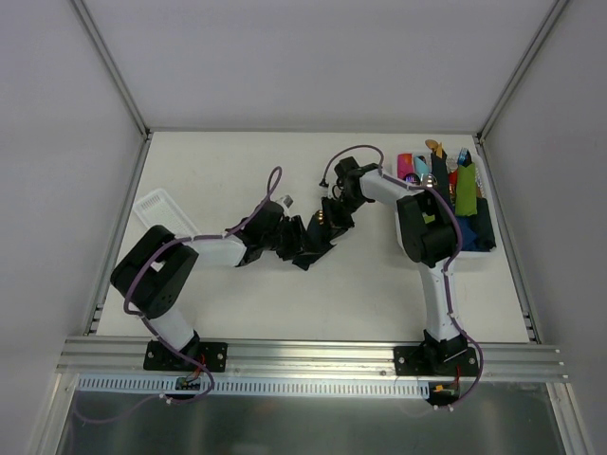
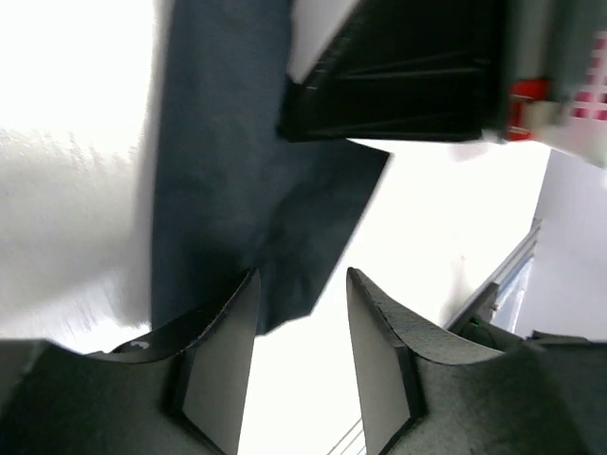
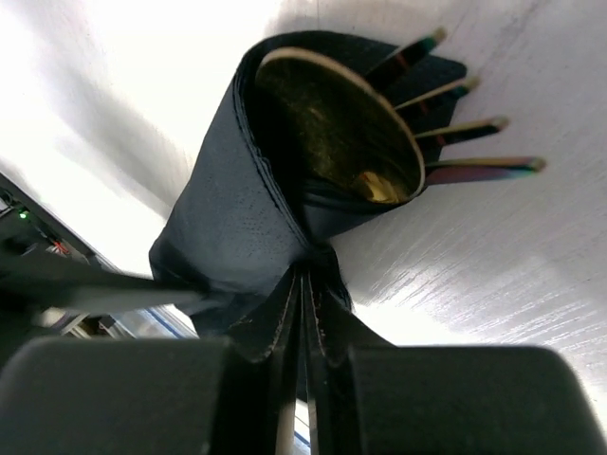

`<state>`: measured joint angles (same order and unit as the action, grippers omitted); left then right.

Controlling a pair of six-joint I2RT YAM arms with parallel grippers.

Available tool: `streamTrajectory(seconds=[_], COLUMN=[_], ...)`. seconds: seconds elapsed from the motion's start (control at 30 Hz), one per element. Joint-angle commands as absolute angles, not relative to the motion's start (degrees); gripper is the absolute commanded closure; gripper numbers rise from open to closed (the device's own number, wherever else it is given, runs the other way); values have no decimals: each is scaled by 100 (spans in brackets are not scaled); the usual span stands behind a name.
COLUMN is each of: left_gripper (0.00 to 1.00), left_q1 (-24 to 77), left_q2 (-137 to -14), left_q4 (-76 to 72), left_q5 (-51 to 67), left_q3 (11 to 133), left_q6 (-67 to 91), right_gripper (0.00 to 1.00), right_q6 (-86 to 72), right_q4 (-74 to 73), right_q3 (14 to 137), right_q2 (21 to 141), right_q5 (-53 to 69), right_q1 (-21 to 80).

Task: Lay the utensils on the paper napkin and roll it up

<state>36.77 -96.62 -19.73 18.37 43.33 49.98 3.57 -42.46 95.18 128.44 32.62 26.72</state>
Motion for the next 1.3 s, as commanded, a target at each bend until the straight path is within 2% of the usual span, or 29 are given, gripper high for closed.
streamTrajectory(seconds=[0.0, 0.13, 0.37, 0.8, 0.87, 0.97, 1.03, 1.07, 1.13, 1.2, 1.27], left_gripper=[57, 61, 83, 100, 100, 100, 100, 100, 100, 100, 100], left_q1=[3709, 3700, 3700, 3700, 3700, 3700, 3700, 3700, 3691, 3691, 3700], left_q2=[-9150, -8921, -9096, -10028, -10116, -10195, -10256, -10318, -10388, -10476, -10546], left_q4=[-1688, -1591, -1503, -1187, -1248, -1300, -1380, -1371, -1389, -1415, -1503], left_q5=[1863, 1767, 1898, 1864, 1776, 1644, 1626, 1626, 1591, 1573, 1564], left_q3=[4394, 4474, 4632, 4491, 4369, 4219, 4166, 4166, 4166, 4131, 4113], left_q6=[4755, 4842, 4869, 4922, 5089, 5255, 5326, 5352, 5475, 5563, 5677], right_gripper=[94, 94, 95, 95, 94, 89, 78, 70, 63, 60, 62], right_q6=[668, 703, 729, 756, 808, 905, 914, 897, 844, 844, 888], right_q4=[-4368, -4377, -4412, -4430, -4430, -4412, -4351, -4316, -4263, -4271, -4263], right_q3=[9615, 9624, 9642, 9677, 9694, 9677, 9685, 9686, 9773, 9852, 9853], right_q2=[12982, 12981, 12981, 12938, 12876, 12701, 12446, 12350, 12095, 11936, 11673], right_q5=[2699, 2628, 2602, 2681, 2672, 2707, 2760, 2795, 2978, 3067, 3111], right_q1=[2751, 2812, 2839, 2830, 2839, 2787, 2725, 2638, 2549, 2453, 2426])
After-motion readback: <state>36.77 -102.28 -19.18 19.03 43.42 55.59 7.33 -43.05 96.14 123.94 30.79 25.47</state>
